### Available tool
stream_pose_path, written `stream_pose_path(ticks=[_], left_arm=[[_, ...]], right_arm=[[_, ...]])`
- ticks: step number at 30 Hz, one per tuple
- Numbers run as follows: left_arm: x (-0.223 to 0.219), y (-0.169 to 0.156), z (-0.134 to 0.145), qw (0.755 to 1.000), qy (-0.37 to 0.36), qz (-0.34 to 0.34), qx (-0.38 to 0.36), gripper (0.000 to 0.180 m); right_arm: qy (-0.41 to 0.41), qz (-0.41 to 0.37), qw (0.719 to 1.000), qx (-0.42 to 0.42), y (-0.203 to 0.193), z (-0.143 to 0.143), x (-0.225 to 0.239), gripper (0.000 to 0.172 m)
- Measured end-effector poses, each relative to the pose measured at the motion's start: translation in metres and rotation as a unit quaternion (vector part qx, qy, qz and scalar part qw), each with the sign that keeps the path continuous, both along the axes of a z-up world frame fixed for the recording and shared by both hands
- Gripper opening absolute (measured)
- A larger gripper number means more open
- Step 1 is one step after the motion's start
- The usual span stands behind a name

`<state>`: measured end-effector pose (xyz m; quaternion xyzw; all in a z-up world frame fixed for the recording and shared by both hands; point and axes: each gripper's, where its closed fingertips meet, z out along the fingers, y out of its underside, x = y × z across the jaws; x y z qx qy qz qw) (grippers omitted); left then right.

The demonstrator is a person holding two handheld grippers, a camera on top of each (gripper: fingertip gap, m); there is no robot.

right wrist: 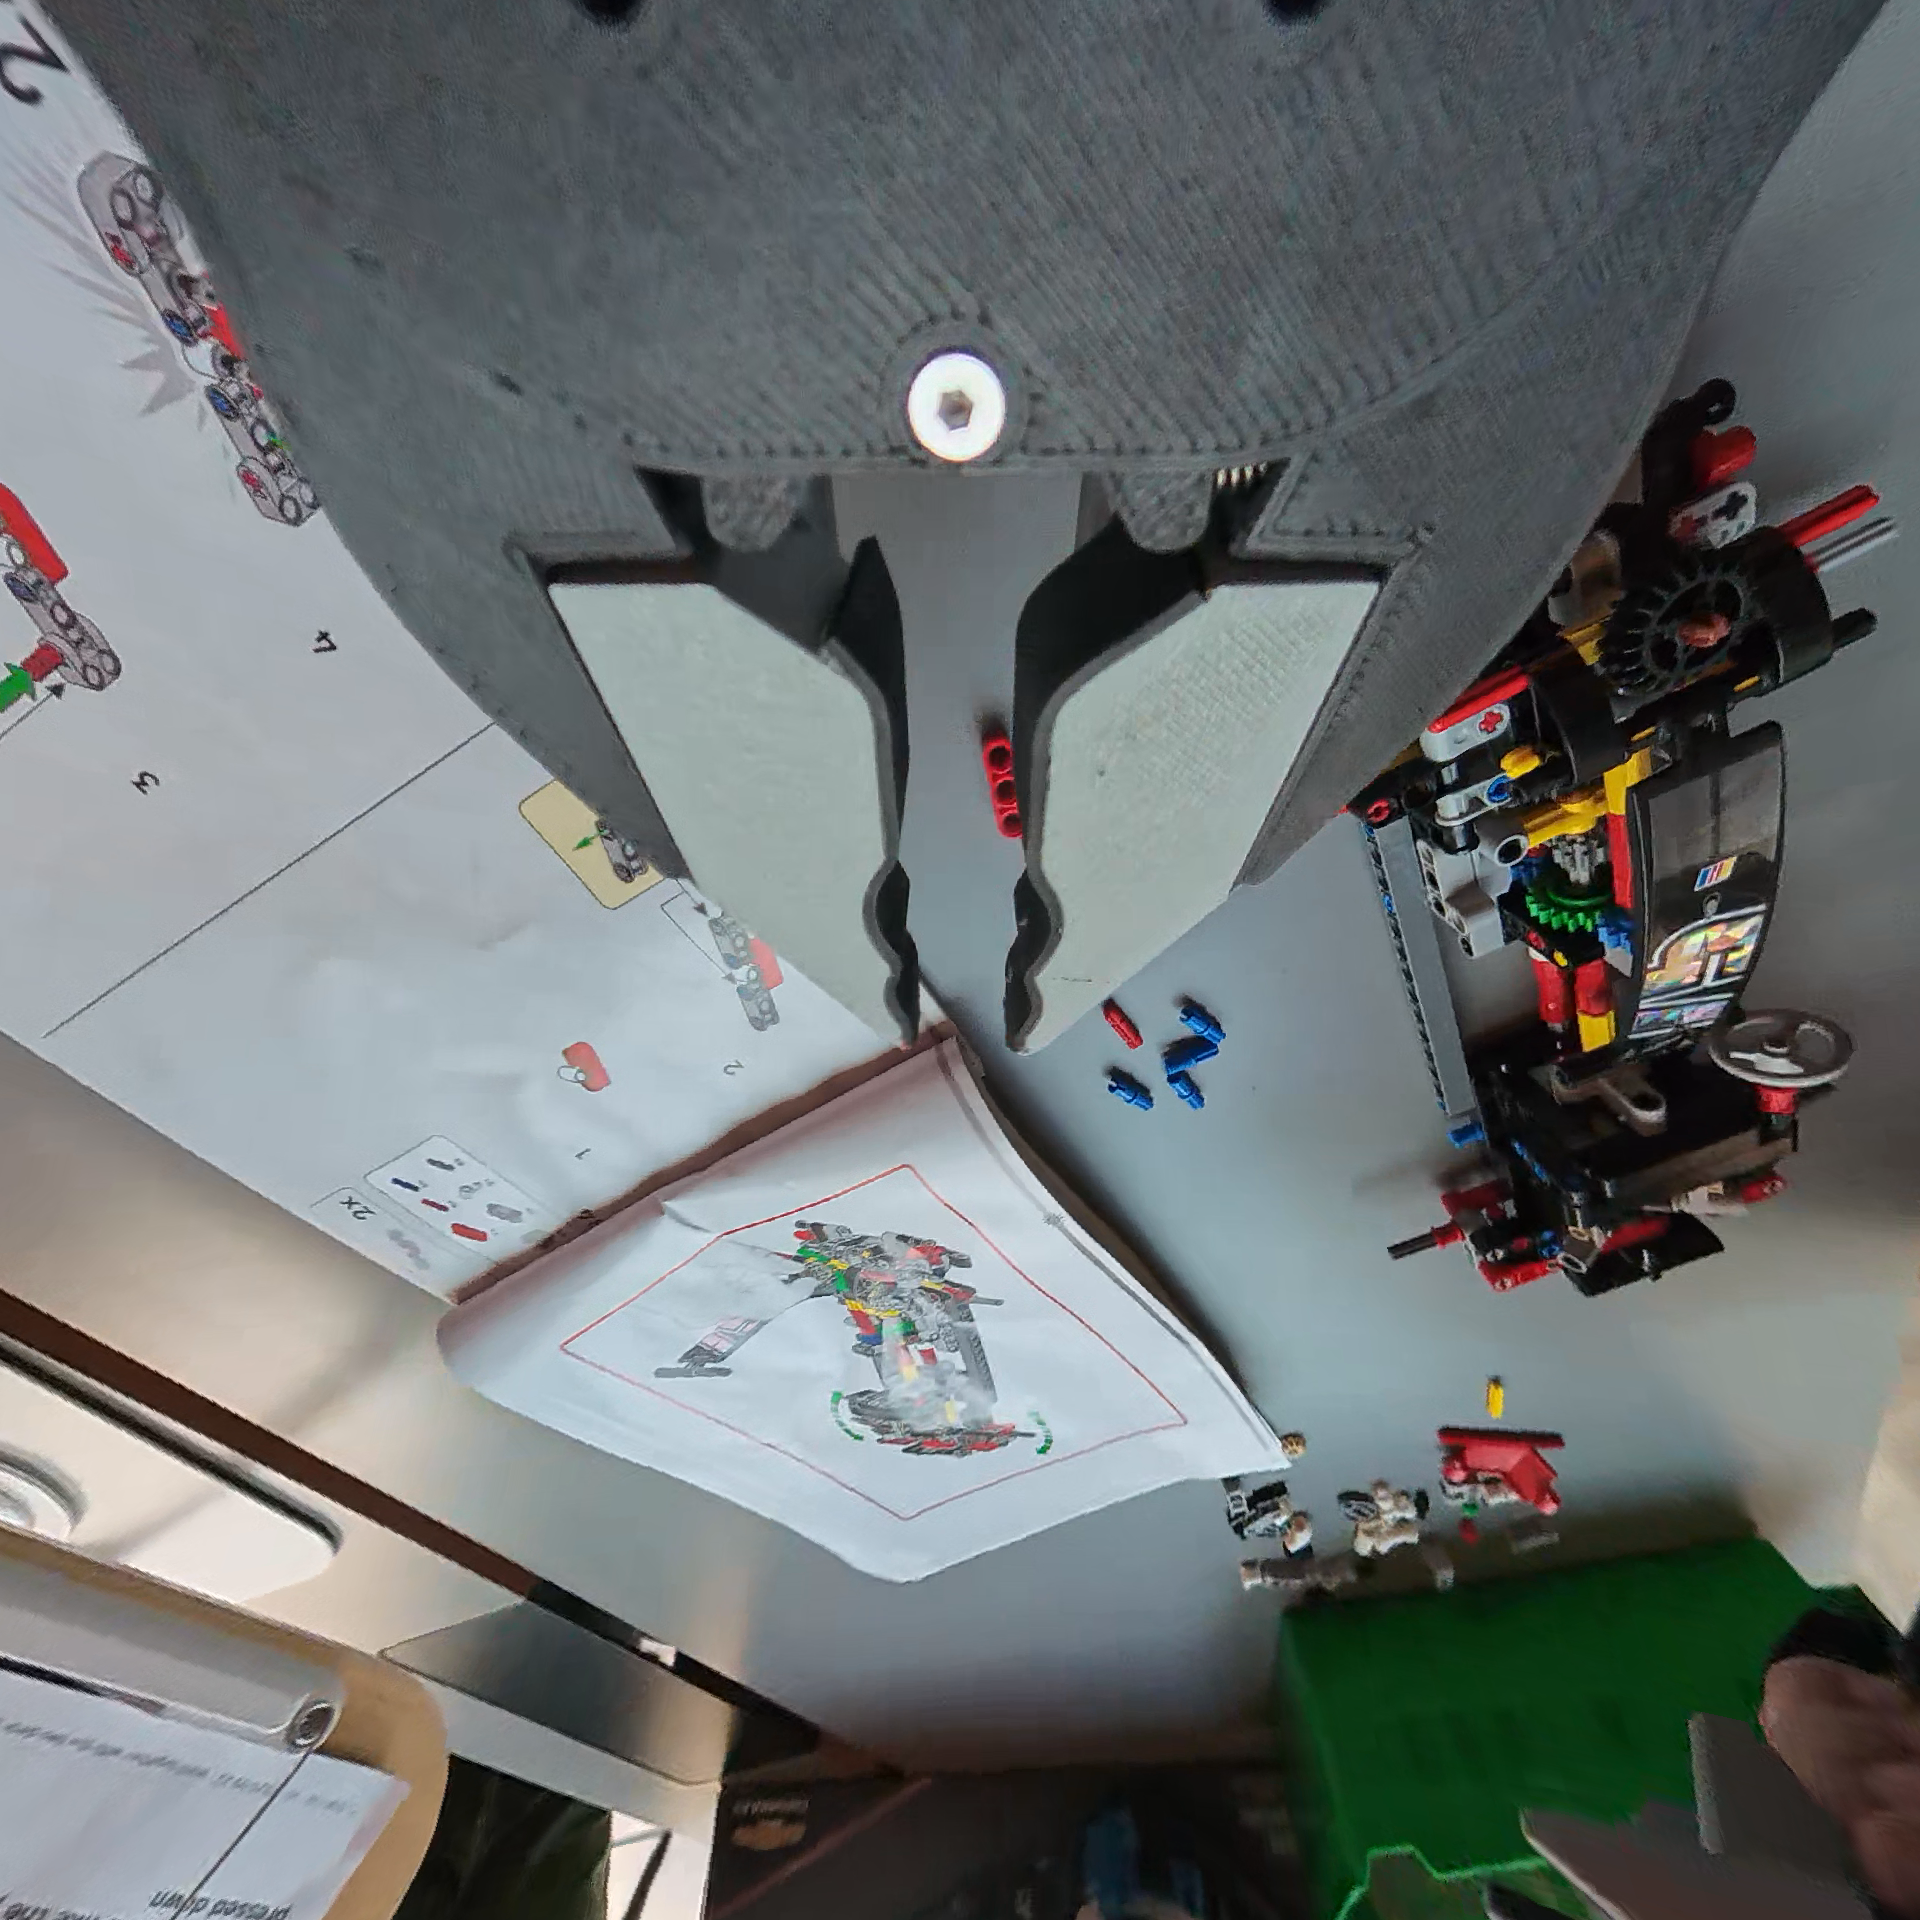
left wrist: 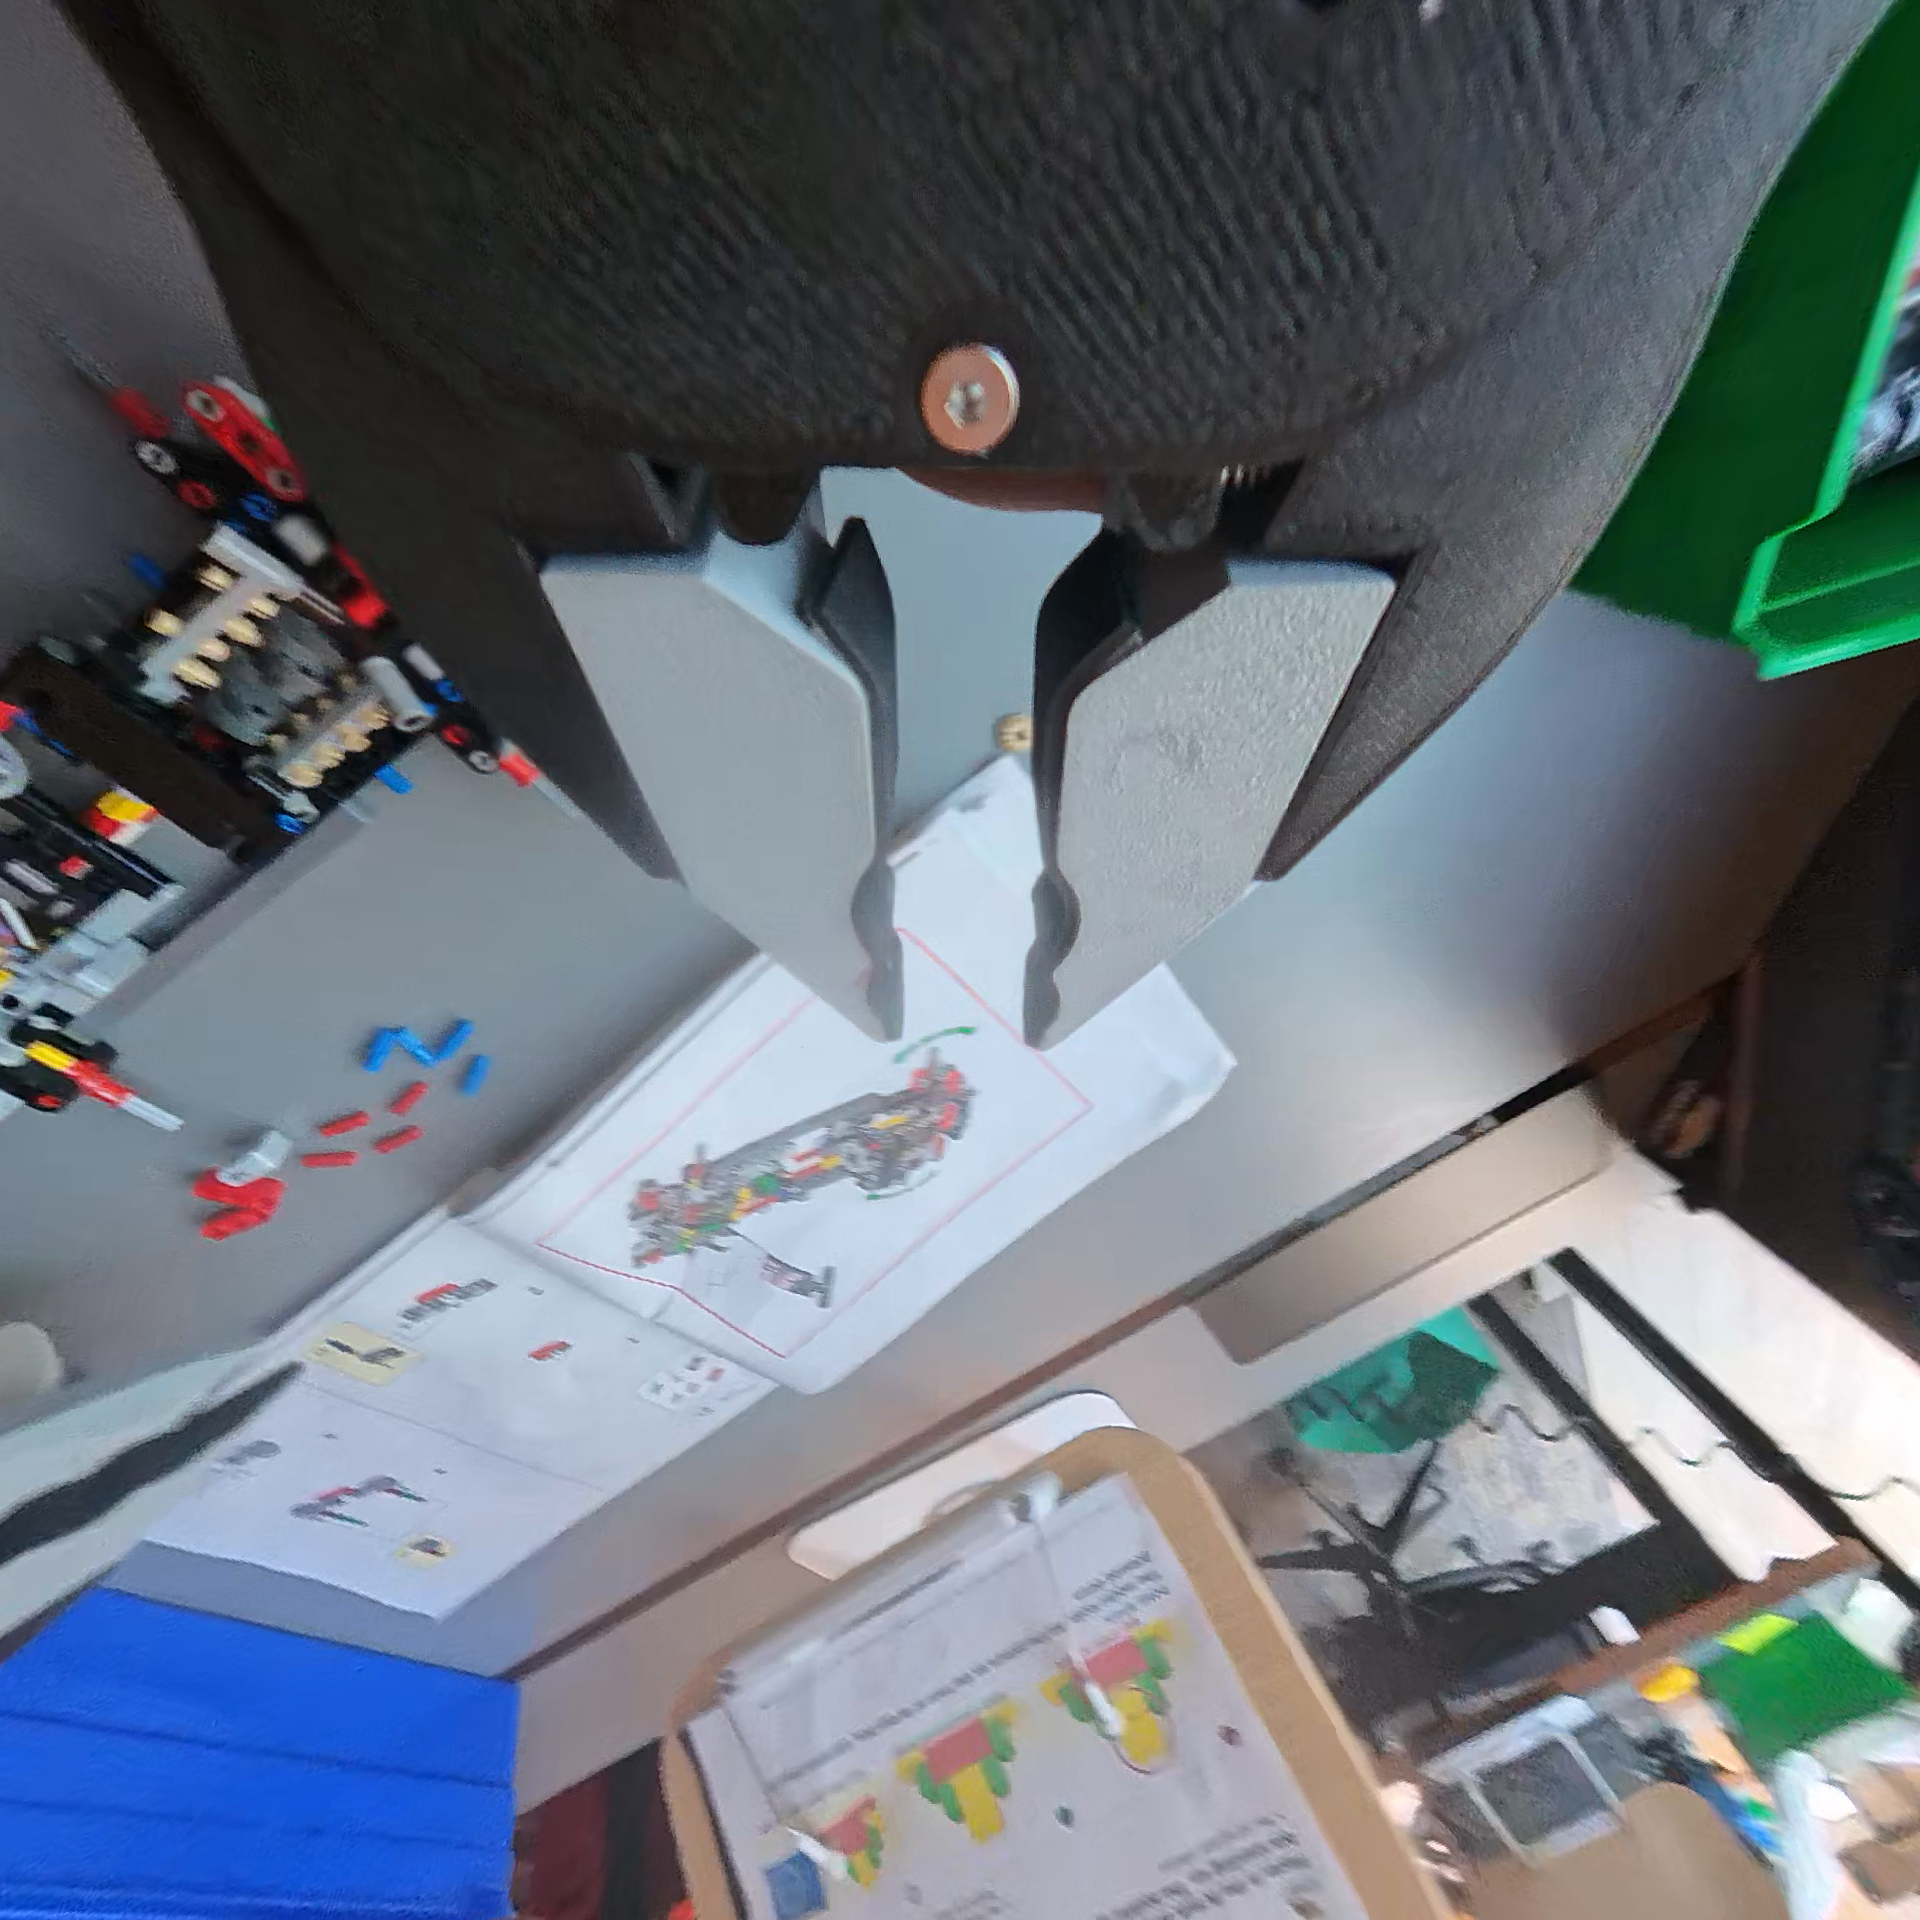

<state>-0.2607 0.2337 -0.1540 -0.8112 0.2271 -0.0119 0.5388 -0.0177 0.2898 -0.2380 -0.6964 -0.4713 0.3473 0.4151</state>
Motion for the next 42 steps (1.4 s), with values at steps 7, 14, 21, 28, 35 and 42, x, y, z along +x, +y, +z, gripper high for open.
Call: stream_pose_path(ticks=[7, 14, 21, 28, 35, 42], left_arm=[[-0.072, -0.003, 0.022, 0.994, -0.008, 0.101, 0.028, 0.017], [-0.079, -0.003, 0.007, 0.995, -0.020, 0.098, 0.001, 0.018], [-0.072, 0.000, -0.002, 0.996, -0.010, 0.088, -0.011, 0.018], [-0.073, 0.002, -0.007, 0.996, -0.007, 0.090, -0.017, 0.018], [-0.075, 0.002, -0.012, 0.995, -0.006, 0.092, -0.024, 0.018], [-0.074, 0.006, -0.024, 0.995, -0.004, 0.095, -0.040, 0.018]], right_arm=[[0.013, -0.013, 1.000, -0.009, 0.008, -0.002, 0.003, 0.013], [0.019, -0.014, 1.000, -0.020, 0.009, -0.005, 0.002, 0.012], [0.024, -0.021, 0.999, -0.018, 0.012, -0.003, 0.005, 0.010], [0.024, -0.020, 0.999, -0.013, 0.011, -0.001, 0.004, 0.008], [0.027, -0.025, 0.999, -0.014, 0.012, 0.001, 0.004, 0.008], [0.023, -0.045, 0.999, -0.008, 0.018, 0.003, 0.009, 0.006]])
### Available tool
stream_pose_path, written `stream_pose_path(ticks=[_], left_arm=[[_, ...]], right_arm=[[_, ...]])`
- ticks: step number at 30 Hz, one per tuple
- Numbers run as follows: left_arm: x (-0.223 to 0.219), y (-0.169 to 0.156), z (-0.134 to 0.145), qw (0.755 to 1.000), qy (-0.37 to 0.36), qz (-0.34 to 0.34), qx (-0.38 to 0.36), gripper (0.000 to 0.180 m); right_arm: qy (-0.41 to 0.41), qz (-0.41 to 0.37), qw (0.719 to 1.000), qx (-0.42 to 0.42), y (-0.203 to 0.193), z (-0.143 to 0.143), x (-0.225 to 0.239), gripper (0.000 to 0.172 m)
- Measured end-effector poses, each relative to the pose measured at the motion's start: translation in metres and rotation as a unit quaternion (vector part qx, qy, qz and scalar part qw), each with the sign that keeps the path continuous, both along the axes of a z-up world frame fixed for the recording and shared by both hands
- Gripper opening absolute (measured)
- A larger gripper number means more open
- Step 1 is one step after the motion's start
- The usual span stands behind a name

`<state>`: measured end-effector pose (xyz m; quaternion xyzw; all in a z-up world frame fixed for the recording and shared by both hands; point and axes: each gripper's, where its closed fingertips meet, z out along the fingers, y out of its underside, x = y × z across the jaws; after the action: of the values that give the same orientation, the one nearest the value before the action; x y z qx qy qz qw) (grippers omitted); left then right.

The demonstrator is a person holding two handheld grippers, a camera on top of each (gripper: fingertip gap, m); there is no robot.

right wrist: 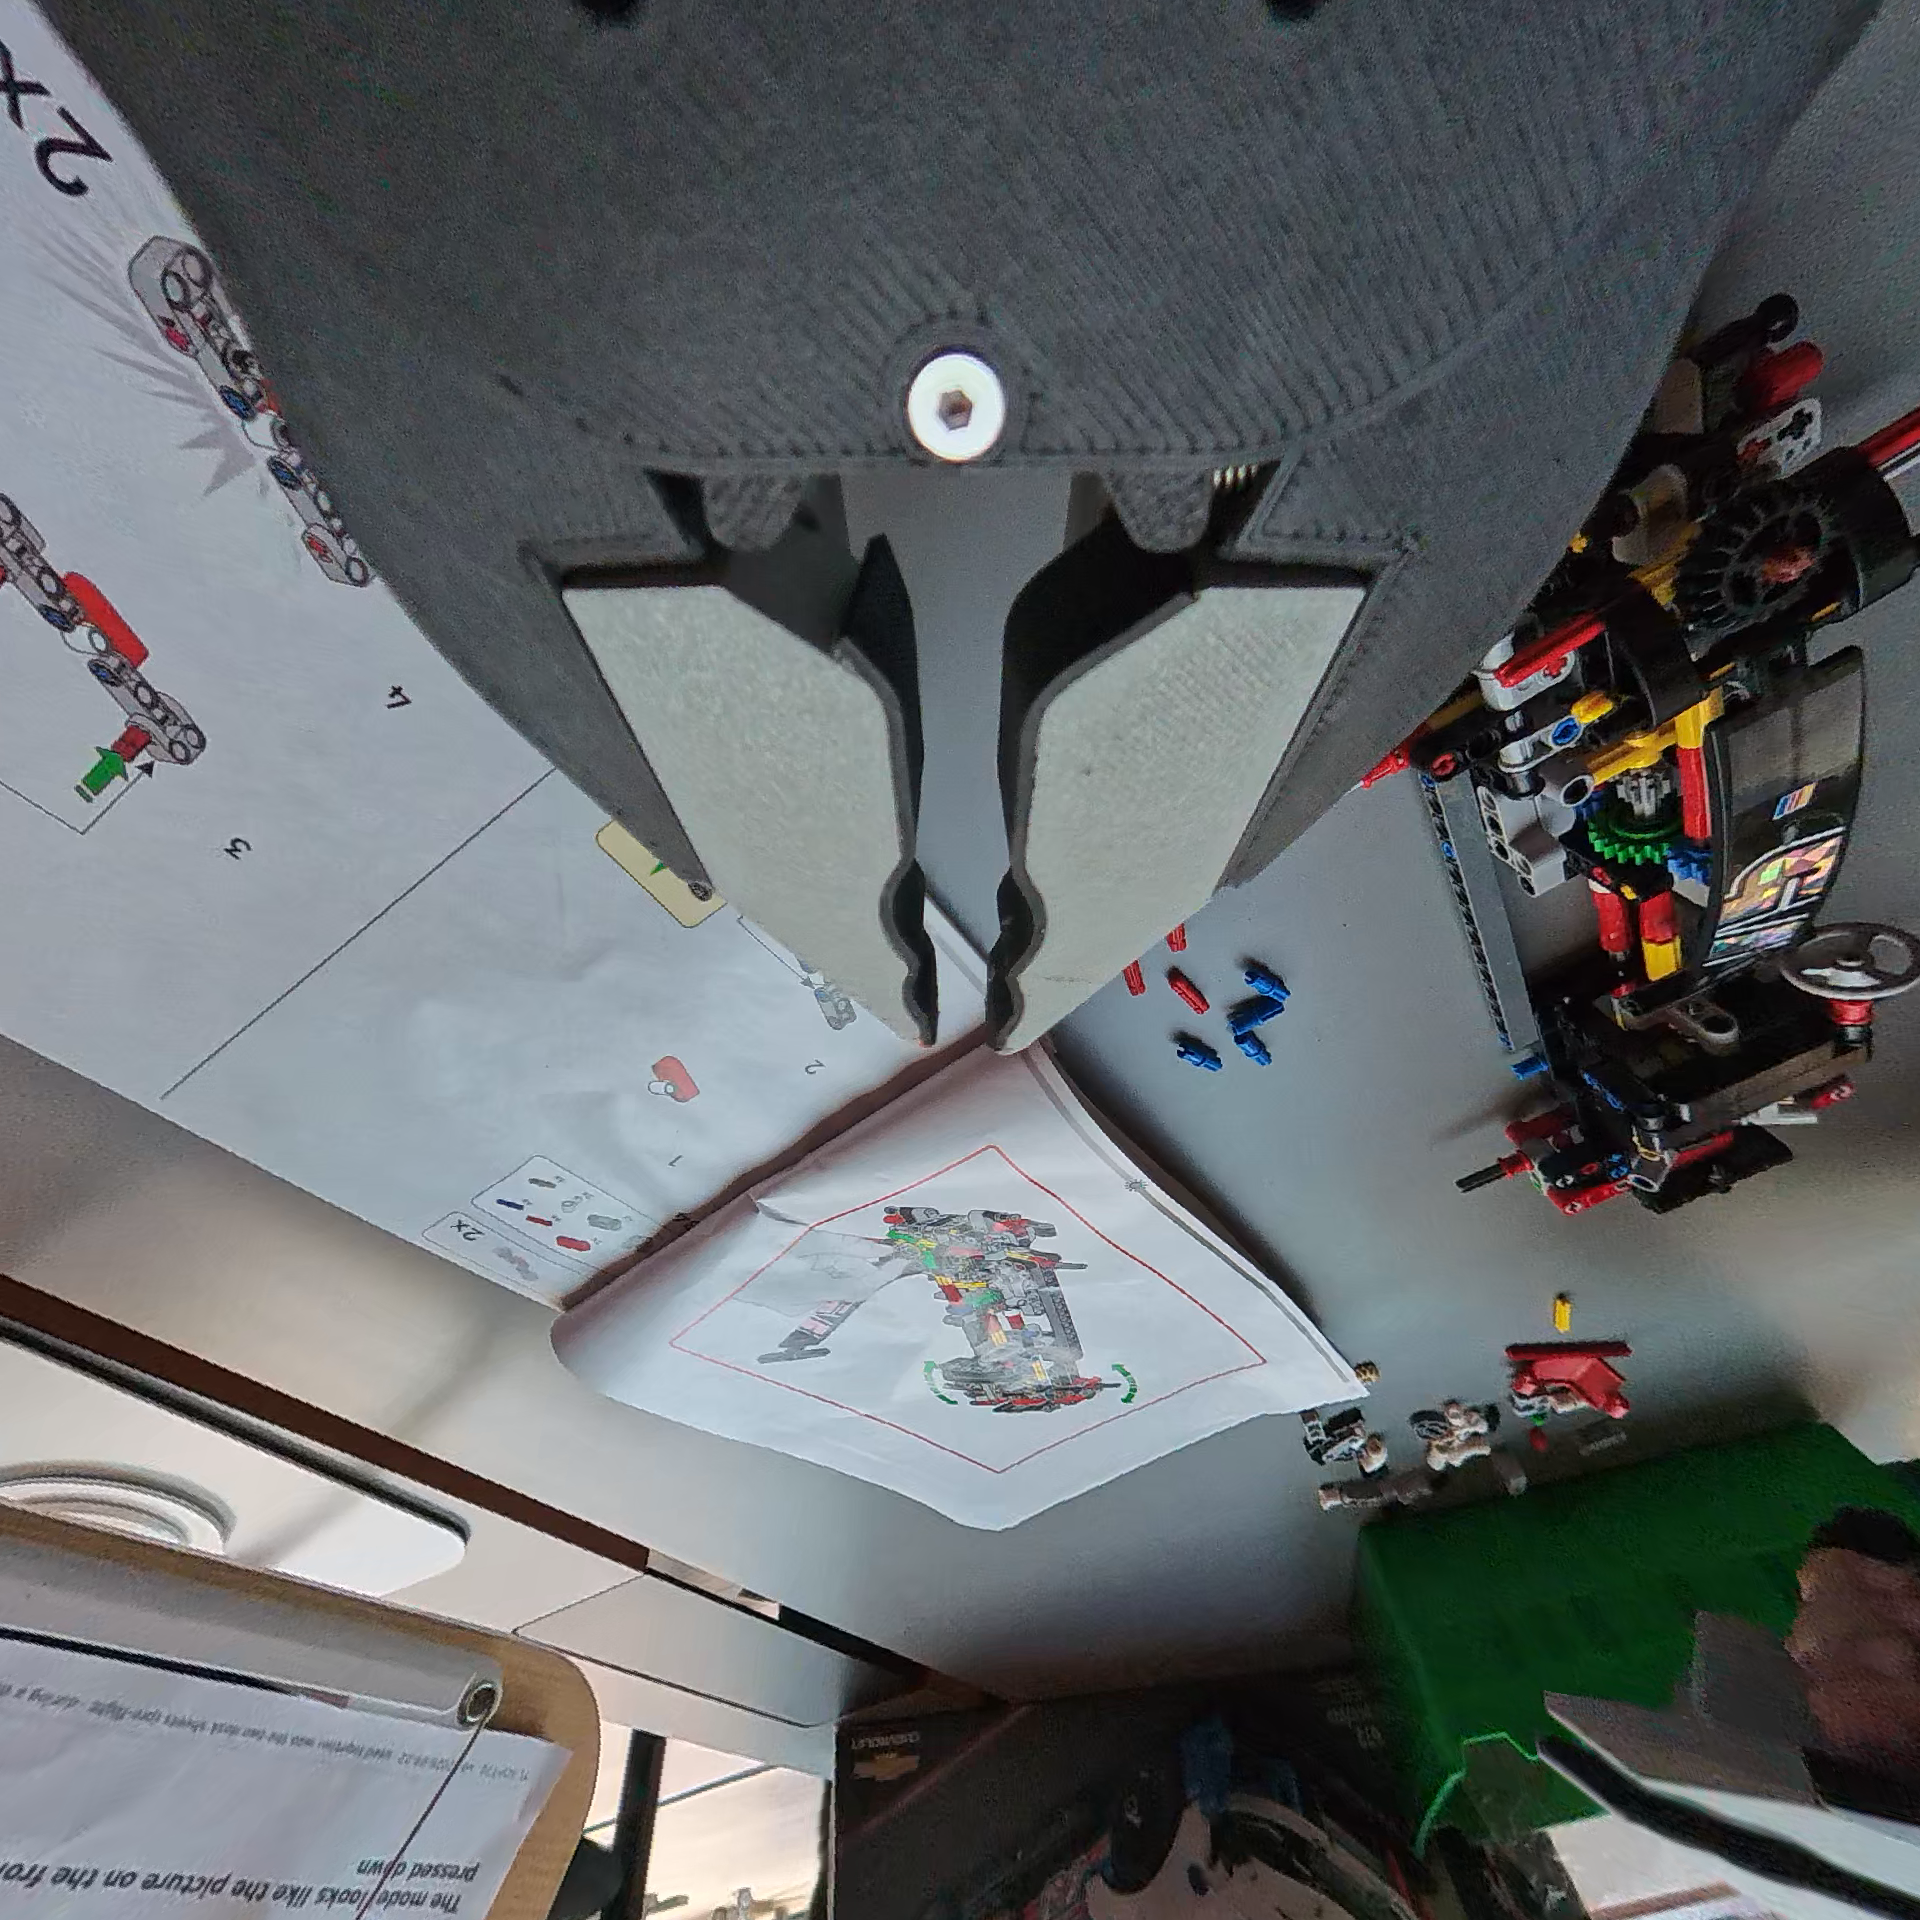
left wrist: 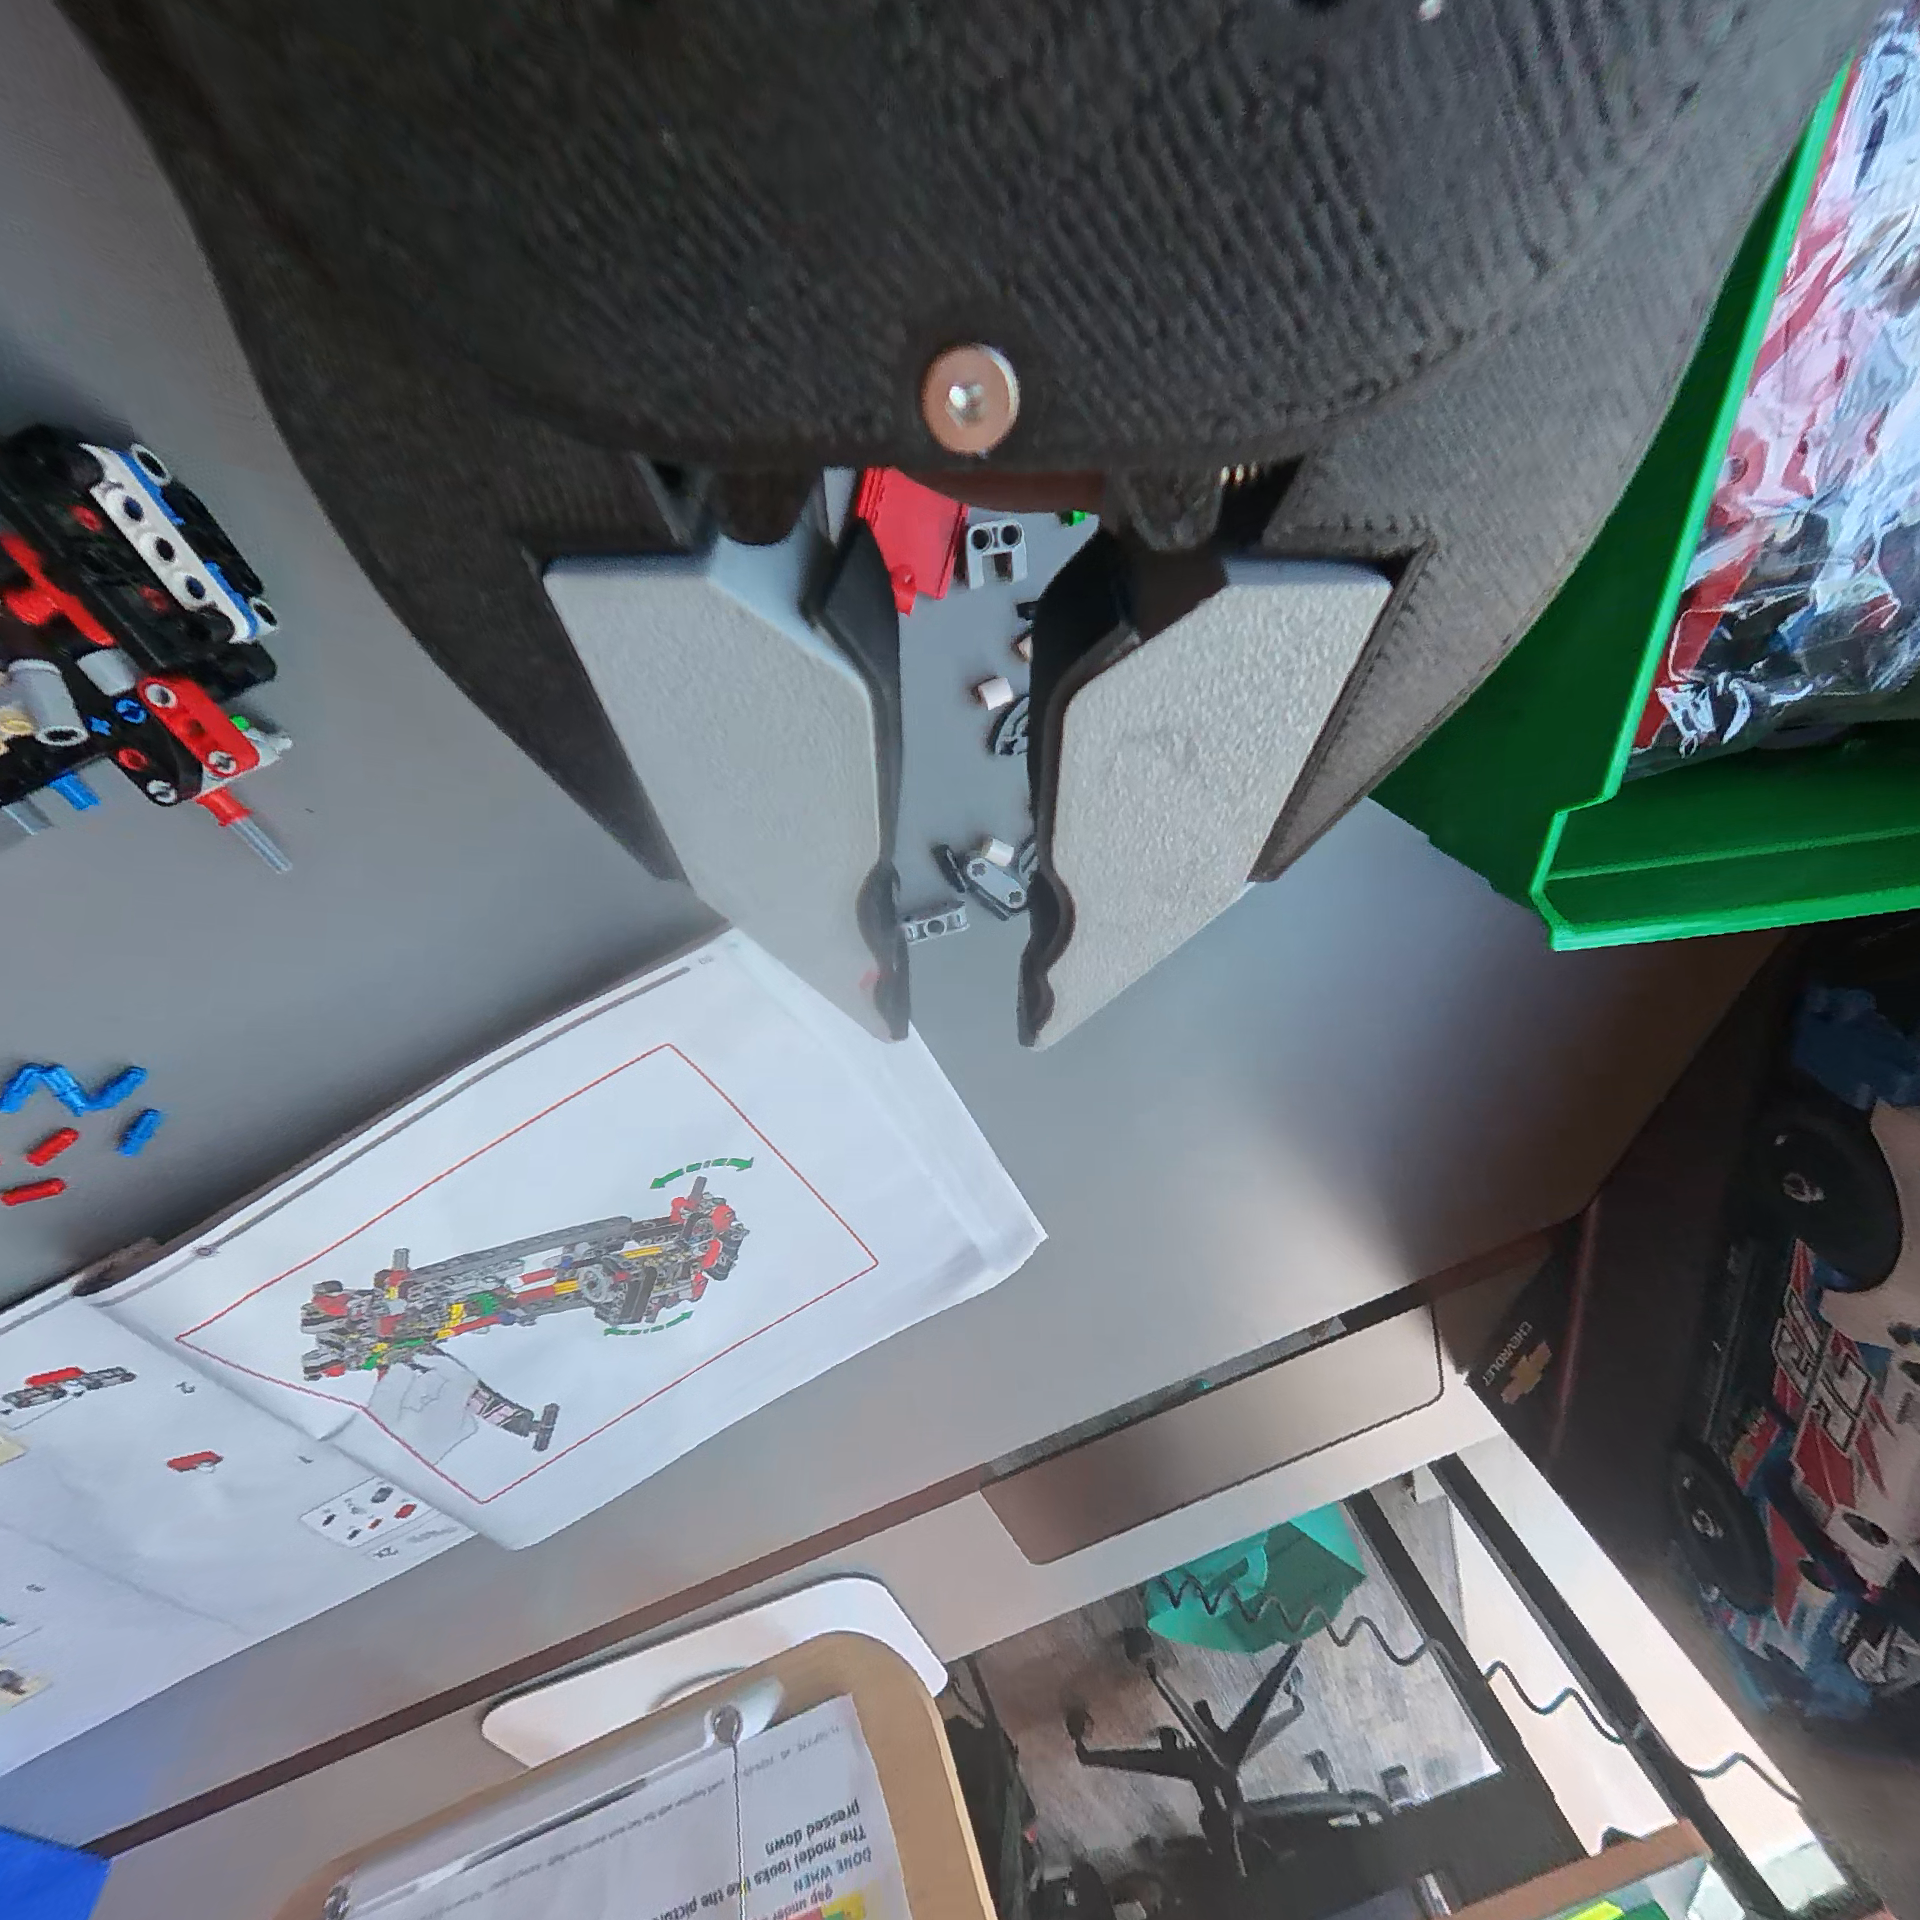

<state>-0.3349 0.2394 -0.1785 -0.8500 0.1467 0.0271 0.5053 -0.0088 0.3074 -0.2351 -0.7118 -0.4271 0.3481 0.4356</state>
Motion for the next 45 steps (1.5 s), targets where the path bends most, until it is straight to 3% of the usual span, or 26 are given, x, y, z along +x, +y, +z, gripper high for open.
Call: stream_pose_path(ticks=[8, 18, 22, 29, 38, 45], left_arm=[[0.004, 0.004, -0.012, 1.000, 0.004, 0.004, -0.018, 0.018], [-0.026, -0.005, 0.016, 0.999, -0.005, 0.046, 0.010, 0.010], [-0.044, -0.011, 0.008, 0.998, -0.015, 0.062, -0.014, 0.000], [-0.075, -0.012, -0.012, 0.991, -0.044, 0.116, -0.048, 0.000], [-0.077, -0.005, -0.034, 0.986, -0.041, 0.142, -0.080, 0.000], [-0.078, -0.005, -0.025, 0.987, -0.050, 0.141, -0.066, 0.000]], right_arm=[[0.001, -0.022, 1.000, -0.010, 0.008, 0.000, 0.008, 0.004], [0.004, -0.024, 1.000, -0.006, 0.008, 0.001, 0.010, 0.004], [-0.003, -0.026, 1.000, -0.013, 0.010, -0.006, 0.008, 0.003], [-0.005, -0.030, 0.999, -0.017, 0.013, -0.010, 0.009, 0.001], [-0.002, -0.028, 0.999, -0.019, 0.014, -0.010, 0.010, 0.000], [-0.001, -0.026, 0.999, -0.020, 0.013, -0.009, 0.010, 0.000]])
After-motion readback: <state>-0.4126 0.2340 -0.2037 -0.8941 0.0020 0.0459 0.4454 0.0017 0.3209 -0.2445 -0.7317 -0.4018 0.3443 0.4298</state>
